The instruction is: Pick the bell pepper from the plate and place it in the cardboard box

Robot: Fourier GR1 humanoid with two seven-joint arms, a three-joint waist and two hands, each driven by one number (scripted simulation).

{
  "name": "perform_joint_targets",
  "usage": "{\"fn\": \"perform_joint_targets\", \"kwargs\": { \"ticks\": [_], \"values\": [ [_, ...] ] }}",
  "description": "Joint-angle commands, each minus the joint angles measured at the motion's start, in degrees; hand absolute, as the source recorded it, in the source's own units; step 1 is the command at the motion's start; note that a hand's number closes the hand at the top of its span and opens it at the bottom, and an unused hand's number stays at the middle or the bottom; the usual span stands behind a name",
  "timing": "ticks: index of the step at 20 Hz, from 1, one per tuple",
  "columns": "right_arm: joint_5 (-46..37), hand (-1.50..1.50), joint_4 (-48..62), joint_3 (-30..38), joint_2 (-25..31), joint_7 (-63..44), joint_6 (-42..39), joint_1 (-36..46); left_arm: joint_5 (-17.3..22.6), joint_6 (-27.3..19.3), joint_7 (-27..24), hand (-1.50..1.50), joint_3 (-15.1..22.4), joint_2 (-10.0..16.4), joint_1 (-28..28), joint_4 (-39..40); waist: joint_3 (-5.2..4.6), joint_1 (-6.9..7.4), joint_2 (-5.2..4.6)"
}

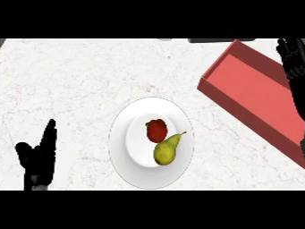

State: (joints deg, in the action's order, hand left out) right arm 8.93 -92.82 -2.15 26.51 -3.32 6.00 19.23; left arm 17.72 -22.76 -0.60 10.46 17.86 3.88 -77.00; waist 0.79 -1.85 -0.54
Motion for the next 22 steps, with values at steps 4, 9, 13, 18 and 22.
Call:
{"fn": "perform_joint_targets", "kwargs": {
  "ticks": [4,9,13,18,22],
  "values": [
    [1.7,-1.5,5.8,-6.8,-2.2,-8.4,-5.5,6.9,-7.1,3.9,0.4,0.0,6.1,12.3,12.1,-28.7,-0.83,3.31,0.44],
    [-1.8,-1.5,10.5,-15.3,1.0,-14.2,-14.4,10.8,-11.3,7.4,-2.4,0.0,7.6,20.2,16.8,-34.6,-1.68,3.24,-0.5],
    [-1.7,-1.5,11.9,-18.9,0.4,-13.7,-20.4,14.8,-11.3,9.4,-3.4,0.0,6.5,22.9,15.5,-35.4,-1.55,1.97,-0.79],
    [-3.4,-1.5,12.4,-24.4,0.9,-12.7,-28.8,21.0,-11.9,11.4,-4.5,0.0,6.0,24.4,13.9,-34.3,-1.66,1.76,-0.61],
    [-3.4,-1.5,17.6,-27.9,1.5,-14.9,-38.6,29.9,-10.1,13.6,-4.9,0.0,6.4,21.9,4.8,-34.3,-1.33,2.81,-1.91]
  ]
}}
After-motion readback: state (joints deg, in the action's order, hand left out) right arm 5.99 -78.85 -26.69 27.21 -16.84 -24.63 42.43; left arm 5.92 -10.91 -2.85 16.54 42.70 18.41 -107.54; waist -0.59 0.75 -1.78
